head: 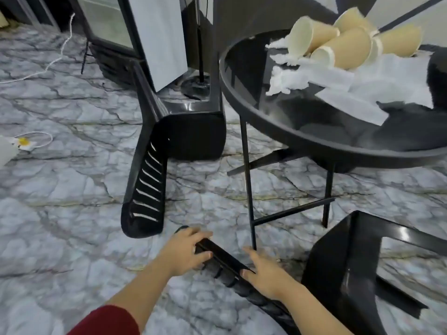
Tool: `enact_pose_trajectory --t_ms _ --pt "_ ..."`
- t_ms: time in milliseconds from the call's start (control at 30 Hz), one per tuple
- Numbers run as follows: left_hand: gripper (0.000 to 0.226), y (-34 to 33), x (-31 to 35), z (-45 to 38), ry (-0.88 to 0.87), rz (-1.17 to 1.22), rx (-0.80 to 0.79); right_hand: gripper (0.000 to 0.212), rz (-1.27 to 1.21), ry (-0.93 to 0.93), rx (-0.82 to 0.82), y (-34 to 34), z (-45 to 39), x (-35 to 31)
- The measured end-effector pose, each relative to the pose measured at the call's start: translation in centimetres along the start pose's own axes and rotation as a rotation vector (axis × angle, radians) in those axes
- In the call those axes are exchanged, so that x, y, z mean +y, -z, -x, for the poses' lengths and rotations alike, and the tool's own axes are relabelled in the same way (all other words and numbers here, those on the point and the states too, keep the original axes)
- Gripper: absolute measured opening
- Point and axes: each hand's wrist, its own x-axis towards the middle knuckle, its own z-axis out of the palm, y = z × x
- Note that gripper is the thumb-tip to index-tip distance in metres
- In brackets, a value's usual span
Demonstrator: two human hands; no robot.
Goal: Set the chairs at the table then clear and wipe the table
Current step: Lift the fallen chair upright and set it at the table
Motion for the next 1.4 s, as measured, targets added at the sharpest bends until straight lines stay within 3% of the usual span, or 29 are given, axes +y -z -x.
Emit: enact_pose_trajectory --t_ms 67,133,200,333,600,767,900,1167,1400 --pt "0.086 -1.5 -1.8 -1.5 0.023 -0.039 0.078 0.063 -0.015 0.028 0.033 -1.4 -1.8 0.8" --pt "0.094 -2.9 -3.9 -3.1 0.041 -0.077 0.145 0.071 -0.052 0.05 0.029 -2.5 -3.3 1.3" --pt "0.087 -4.0 -5.4 -4.3 0.066 -0.004 0.171 0.07 -0.123 0.1 0.041 -3.8 -4.9 2.1" --pt "0.05 -5.1 -7.4 -5.8 0.007 0.317 0.236 0.057 -0.195 0.168 0.081 -5.4 -7.3 3.2" --pt "0.062 -5.8 -8.9 -7.2 0.082 0.577 0.313 0.053 -0.07 0.159 0.219 -6.4 -7.0 3.2" --pt "0.069 -5.8 -8.5 -5.9 0.097 0.616 0.33 0.05 -0.202 0.121 0.259 -6.4 -5.2 2.9" --pt "0.068 -3.6 -5.0 -4.3 0.056 0.611 0.376 0.046 -0.296 0.117 0.262 -4.7 -2.2 2.6" --pt "0.061 4.4 7.2 2.9 -0.12 0.496 0.459 0.044 -0.509 0.11 0.423 0.5 10.3 1.0" --pt "0.061 10.6 19.0 10.1 -0.297 0.322 0.505 0.036 -0.475 0.139 0.547 5.8 21.7 -1.8"
